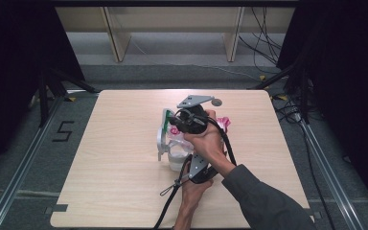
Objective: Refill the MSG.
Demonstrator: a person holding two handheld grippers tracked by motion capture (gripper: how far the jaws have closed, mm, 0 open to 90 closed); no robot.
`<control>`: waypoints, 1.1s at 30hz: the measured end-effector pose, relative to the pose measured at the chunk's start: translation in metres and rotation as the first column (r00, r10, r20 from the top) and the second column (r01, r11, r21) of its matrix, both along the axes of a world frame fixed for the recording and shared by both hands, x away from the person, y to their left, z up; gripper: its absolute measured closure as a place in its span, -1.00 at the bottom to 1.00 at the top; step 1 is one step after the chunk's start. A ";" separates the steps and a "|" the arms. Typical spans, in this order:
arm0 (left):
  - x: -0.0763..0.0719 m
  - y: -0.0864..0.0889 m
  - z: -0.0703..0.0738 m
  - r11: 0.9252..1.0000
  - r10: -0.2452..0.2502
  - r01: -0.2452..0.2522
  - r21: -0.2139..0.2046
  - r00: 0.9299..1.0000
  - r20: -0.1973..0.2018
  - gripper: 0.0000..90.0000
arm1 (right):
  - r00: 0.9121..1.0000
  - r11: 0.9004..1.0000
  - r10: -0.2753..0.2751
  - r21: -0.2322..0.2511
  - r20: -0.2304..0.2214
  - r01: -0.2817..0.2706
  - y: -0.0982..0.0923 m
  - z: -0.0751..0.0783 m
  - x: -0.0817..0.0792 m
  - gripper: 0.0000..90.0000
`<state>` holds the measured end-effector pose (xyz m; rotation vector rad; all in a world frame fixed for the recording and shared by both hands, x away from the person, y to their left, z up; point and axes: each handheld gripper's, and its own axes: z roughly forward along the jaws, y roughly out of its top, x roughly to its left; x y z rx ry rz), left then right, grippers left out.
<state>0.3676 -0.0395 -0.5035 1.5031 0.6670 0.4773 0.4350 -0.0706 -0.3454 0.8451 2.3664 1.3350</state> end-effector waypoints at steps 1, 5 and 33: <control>0.000 -0.001 0.000 1.000 0.001 -0.001 -0.008 1.000 0.005 0.66 | 1.000 1.000 -0.004 -0.012 -0.004 0.004 0.000 0.000 -0.001 1.00; 0.000 -0.001 0.000 1.000 -0.002 0.002 -0.004 1.000 0.008 0.66 | 1.000 1.000 0.020 -0.012 0.004 -0.020 0.001 -0.001 0.002 1.00; -0.001 0.001 0.002 1.000 -0.004 0.004 0.003 1.000 0.009 0.66 | 1.000 1.000 -0.016 0.005 0.013 0.016 0.001 -0.002 0.003 1.00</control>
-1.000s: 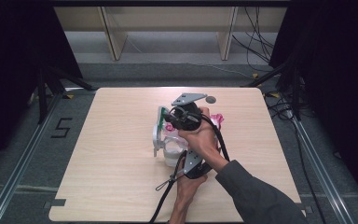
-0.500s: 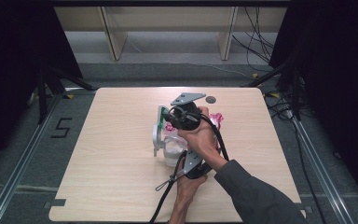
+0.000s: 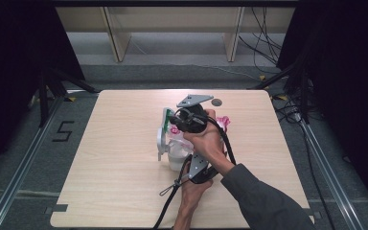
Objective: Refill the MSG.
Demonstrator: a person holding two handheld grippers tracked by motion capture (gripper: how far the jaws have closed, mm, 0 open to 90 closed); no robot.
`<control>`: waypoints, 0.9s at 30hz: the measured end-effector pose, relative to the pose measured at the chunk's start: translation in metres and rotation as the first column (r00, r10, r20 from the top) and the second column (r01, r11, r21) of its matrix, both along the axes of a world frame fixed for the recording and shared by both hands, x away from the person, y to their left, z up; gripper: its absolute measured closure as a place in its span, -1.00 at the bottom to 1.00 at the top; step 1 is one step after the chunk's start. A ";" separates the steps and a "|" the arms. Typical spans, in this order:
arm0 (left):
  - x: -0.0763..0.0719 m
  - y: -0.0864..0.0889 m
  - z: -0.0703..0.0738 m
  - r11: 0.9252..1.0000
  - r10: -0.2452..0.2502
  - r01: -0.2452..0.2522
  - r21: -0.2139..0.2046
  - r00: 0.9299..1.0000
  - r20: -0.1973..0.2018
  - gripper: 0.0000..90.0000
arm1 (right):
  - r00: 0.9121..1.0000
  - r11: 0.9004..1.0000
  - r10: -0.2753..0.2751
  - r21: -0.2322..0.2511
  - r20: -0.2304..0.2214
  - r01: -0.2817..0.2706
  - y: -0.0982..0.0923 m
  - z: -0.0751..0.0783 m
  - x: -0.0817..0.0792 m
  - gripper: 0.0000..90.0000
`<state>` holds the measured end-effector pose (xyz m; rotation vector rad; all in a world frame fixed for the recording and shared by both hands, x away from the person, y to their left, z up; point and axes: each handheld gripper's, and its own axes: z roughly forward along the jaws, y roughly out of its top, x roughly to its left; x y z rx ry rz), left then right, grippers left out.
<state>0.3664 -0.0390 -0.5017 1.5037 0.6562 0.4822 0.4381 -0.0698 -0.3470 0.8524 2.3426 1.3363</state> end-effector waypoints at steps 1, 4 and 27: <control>0.000 0.000 0.000 1.000 0.000 0.000 0.000 1.000 0.000 0.66 | 1.000 1.000 0.000 0.000 0.000 0.000 0.000 0.000 0.000 1.00; 0.000 0.000 0.000 1.000 0.000 0.000 -0.001 1.000 0.000 0.66 | 1.000 1.000 0.002 0.000 0.000 -0.002 0.000 0.000 0.000 1.00; 0.000 0.000 0.000 1.000 -0.001 0.001 -0.002 1.000 -0.001 0.66 | 1.000 1.000 0.010 -0.014 -0.005 -0.010 0.000 0.001 -0.001 1.00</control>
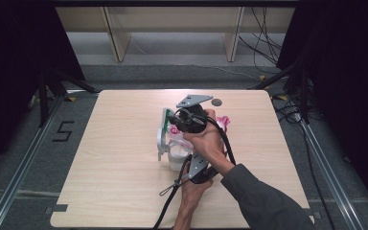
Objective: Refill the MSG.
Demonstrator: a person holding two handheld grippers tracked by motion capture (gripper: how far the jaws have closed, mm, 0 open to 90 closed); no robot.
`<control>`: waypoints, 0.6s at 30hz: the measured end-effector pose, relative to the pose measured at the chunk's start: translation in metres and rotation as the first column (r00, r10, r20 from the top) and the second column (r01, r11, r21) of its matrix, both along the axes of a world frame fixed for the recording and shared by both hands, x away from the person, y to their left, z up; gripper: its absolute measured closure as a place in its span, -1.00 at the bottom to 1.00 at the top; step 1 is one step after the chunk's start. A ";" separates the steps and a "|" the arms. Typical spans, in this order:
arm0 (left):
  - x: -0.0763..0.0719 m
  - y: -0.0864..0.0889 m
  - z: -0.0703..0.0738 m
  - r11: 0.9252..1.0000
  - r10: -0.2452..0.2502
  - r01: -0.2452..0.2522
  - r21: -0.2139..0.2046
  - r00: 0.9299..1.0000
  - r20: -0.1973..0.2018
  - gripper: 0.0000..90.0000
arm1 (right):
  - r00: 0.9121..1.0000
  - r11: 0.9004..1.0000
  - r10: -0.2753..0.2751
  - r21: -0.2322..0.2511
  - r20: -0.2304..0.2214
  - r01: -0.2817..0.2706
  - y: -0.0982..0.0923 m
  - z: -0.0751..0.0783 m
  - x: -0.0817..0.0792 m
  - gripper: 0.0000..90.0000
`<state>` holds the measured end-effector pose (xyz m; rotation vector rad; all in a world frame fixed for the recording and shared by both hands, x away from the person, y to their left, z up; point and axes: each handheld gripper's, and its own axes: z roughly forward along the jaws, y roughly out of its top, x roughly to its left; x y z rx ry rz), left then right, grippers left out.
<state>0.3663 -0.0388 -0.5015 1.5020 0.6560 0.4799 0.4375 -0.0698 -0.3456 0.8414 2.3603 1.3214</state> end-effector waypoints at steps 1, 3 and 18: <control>0.000 0.000 0.000 1.000 -0.001 0.001 -0.002 1.000 0.000 0.66 | 1.000 1.000 0.000 0.002 0.000 0.000 0.000 0.000 0.000 1.00; 0.000 0.000 0.000 1.000 -0.002 0.002 -0.003 1.000 -0.001 0.66 | 1.000 1.000 0.000 0.001 -0.001 0.000 0.001 -0.001 0.000 1.00; 0.000 -0.001 0.000 1.000 -0.002 0.002 -0.014 1.000 -0.003 0.66 | 1.000 1.000 -0.001 -0.011 0.026 0.001 0.002 -0.002 0.001 1.00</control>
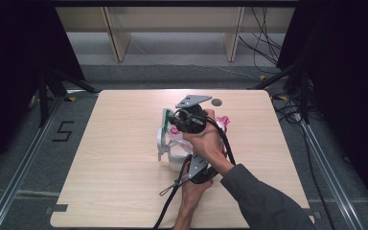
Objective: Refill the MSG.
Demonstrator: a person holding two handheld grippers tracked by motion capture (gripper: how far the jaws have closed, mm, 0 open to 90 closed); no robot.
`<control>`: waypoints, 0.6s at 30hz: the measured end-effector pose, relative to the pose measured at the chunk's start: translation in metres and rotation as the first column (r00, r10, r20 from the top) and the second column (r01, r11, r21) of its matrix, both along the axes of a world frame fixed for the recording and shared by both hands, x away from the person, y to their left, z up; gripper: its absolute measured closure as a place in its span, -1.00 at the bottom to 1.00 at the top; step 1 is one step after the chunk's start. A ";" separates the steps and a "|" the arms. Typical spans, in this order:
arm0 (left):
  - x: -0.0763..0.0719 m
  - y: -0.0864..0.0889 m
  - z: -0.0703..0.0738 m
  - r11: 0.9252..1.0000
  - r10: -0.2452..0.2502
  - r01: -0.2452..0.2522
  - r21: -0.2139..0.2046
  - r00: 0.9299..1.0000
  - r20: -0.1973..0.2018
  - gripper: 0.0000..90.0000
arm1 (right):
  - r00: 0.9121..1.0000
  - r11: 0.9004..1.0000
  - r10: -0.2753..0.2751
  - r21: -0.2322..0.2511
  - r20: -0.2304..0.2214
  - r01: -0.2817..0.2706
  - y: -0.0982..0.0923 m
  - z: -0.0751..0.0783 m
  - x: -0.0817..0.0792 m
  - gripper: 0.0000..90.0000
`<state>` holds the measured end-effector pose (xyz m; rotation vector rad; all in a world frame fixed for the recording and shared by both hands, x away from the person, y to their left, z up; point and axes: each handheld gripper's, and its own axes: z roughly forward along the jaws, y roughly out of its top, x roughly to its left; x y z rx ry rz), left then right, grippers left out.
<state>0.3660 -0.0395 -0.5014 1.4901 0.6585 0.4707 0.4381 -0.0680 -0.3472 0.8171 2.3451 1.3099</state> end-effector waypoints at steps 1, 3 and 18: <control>0.000 0.000 0.000 1.000 0.001 -0.001 0.001 1.000 0.000 0.66 | 1.000 1.000 0.000 -0.001 0.000 0.000 0.000 0.000 0.000 1.00; 0.000 0.000 0.000 1.000 0.004 -0.004 0.005 1.000 0.003 0.66 | 1.000 1.000 -0.007 0.001 -0.009 0.008 0.000 0.000 -0.001 1.00; 0.000 0.000 0.000 1.000 0.002 -0.002 0.002 1.000 0.001 0.66 | 1.000 1.000 0.002 -0.008 -0.002 -0.002 0.002 -0.002 0.000 1.00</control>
